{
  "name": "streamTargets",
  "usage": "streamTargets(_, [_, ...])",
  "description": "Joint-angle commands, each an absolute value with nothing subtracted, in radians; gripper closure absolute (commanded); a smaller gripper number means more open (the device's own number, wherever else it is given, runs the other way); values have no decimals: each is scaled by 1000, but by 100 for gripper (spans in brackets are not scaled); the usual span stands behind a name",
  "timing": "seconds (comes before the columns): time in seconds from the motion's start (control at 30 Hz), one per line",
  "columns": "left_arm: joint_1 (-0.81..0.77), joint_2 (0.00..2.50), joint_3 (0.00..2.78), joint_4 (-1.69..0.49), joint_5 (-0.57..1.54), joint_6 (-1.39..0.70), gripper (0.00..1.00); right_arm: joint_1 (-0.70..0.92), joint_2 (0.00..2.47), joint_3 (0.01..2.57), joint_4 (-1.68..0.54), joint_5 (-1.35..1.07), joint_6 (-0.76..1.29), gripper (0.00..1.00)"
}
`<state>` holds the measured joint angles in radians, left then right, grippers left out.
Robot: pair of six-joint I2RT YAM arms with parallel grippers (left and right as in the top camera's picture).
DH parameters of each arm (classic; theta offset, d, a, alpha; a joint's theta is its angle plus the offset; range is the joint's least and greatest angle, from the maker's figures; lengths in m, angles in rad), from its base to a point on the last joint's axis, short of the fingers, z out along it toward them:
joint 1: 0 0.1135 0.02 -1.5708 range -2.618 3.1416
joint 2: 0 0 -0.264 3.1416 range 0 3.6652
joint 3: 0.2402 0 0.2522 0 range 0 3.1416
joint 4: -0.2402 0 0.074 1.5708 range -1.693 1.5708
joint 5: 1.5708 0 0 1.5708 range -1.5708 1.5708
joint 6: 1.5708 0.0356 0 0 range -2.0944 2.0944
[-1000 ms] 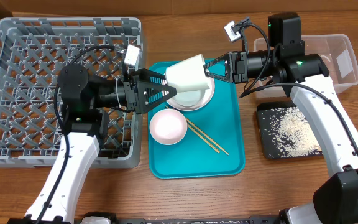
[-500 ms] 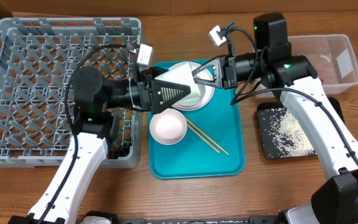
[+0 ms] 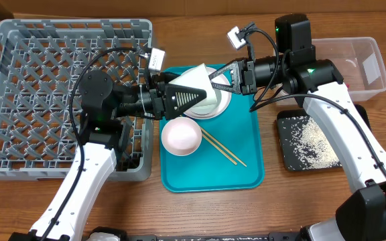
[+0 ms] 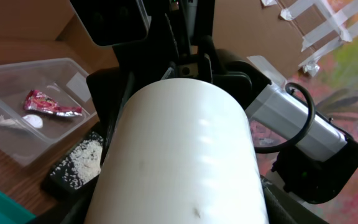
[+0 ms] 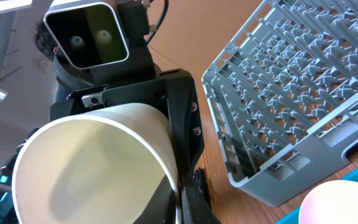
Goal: Sort waste into correct bins and load items into the dishwasher
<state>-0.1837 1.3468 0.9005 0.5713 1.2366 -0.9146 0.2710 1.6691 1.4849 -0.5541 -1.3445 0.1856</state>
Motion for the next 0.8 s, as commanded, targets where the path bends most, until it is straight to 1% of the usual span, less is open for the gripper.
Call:
streamTargets(0.0, [-190,1361,913,509,1196,-766,73,276,1664,1498,-552,-1375,194,96])
streamTargets(0.07, [-189,1361,913,479,1184,-693,80,276,1664,1498,-564,-1348,194,96])
streamTargets(0.13, [-187,1361,913,458,1166,-639,82,276,1664,1498,-589,-1296,193,96])
streamTargets(0.17, [-178,1361,913,421,1130,-596,86,275,1664,1498,-635,-1193,192,94])
streamTargets(0.23, [-157,1361,913,358,1072,-537,95,271,1664,1498,-701,-1031,184,93])
streamTargets(0.27, [-141,1361,913,314,1038,-498,96,268,1664,1498,-741,-921,185,93])
streamTargets(0.4, [-70,1361,913,171,937,-393,96,250,1663,1499,-856,-588,181,93])
streamTargets(0.5, [-8,1355,916,93,889,-358,96,228,1657,1501,-919,-458,180,93])
streamTargets(0.6, [52,1338,944,-46,841,-303,96,205,1636,1502,-981,-366,147,96])
streamTargets(0.67, [95,1312,1000,-249,741,-199,96,195,1620,1512,-1024,-290,147,96])
streamTargets(0.73, [121,1283,1089,-499,550,-107,96,194,1601,1536,-1081,-191,148,96])
streamTargets(0.77, [126,1274,1120,-577,486,-86,96,194,1595,1546,-1101,-163,148,96])
